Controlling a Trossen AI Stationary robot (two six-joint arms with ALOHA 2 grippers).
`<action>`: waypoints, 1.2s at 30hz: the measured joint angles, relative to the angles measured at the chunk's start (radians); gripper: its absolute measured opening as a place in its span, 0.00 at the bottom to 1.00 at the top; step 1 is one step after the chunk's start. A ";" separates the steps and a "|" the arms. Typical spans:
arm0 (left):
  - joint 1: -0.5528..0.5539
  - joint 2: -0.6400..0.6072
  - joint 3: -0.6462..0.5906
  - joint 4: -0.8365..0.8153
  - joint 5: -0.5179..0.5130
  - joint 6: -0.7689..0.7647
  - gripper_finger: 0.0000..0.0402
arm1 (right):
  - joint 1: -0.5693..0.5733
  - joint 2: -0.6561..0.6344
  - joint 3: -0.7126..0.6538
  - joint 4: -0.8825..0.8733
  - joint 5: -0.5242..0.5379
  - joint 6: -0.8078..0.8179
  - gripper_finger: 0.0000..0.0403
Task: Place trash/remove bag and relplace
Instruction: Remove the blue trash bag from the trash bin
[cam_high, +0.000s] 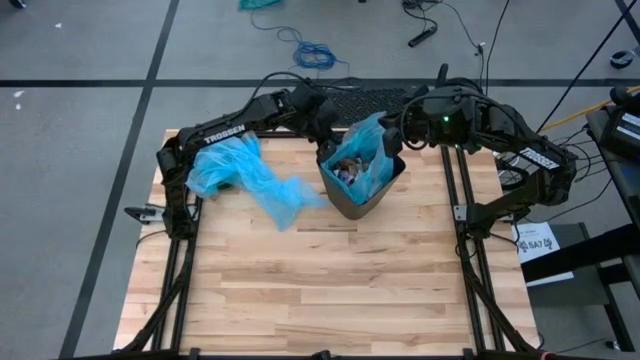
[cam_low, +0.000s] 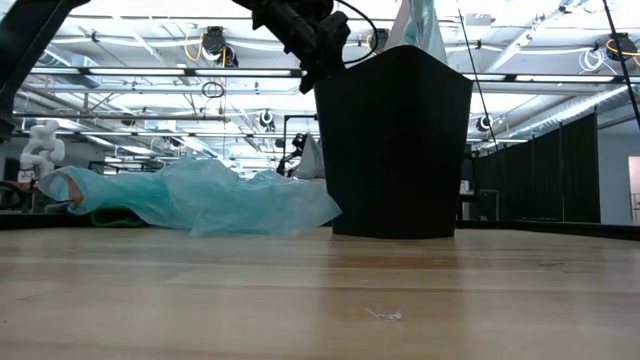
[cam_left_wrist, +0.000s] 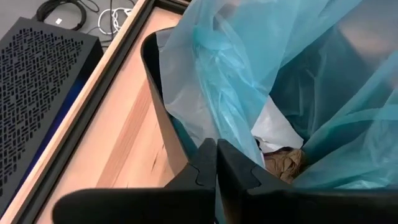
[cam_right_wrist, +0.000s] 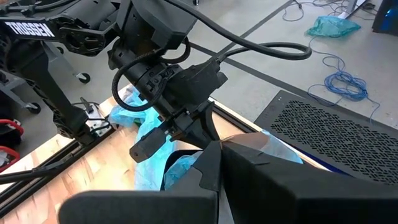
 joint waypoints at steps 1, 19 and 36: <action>0.000 -0.002 0.000 -0.006 0.000 -0.002 0.01 | 0.000 0.000 0.000 -0.001 0.000 0.001 0.00; 0.055 -0.191 0.000 0.055 0.140 0.000 0.00 | 0.009 0.033 0.000 -0.008 0.054 -0.006 0.00; 0.052 -0.190 0.000 -0.238 0.108 0.097 0.06 | 0.021 -0.006 0.000 0.634 0.116 -0.356 0.00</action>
